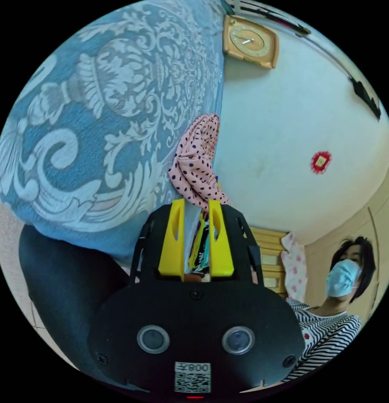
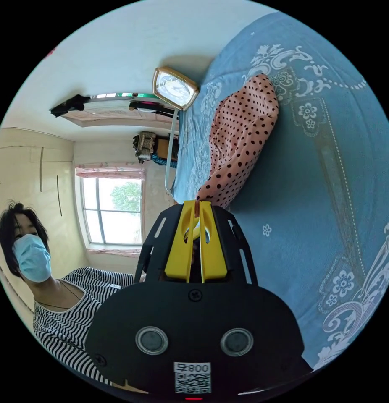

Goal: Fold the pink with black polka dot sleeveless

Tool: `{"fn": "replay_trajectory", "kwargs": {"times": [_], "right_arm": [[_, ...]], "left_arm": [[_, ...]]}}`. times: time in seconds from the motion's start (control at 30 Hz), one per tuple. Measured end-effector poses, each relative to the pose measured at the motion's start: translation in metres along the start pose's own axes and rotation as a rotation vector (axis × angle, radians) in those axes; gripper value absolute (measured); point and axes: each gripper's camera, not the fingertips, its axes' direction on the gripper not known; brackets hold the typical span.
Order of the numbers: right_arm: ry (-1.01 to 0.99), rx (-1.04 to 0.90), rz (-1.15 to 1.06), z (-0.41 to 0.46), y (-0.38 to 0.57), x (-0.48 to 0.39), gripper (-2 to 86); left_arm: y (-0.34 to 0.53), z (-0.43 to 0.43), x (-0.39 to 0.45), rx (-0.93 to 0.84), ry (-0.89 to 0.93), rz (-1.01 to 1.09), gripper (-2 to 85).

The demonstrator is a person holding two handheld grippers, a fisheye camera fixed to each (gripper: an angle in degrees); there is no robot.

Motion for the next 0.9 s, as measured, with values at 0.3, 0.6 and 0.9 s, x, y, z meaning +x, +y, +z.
{"fn": "replay_trajectory", "kwargs": {"times": [0.3,0.6,0.9], "right_arm": [[-0.020,0.006,-0.025,-0.004,-0.007,0.004,1.3],[-0.023,-0.001,-0.052,-0.013,-0.017,0.014,1.2],[-0.039,0.005,-0.063,-0.033,-0.022,0.036,1.2]], "left_arm": [[-0.001,-0.016,-0.041,0.059,0.091,-0.111,12.6],[0.013,-0.030,-0.060,0.074,0.164,-0.218,15.5],[0.025,-0.041,-0.058,0.075,0.215,-0.274,16.6]]}}
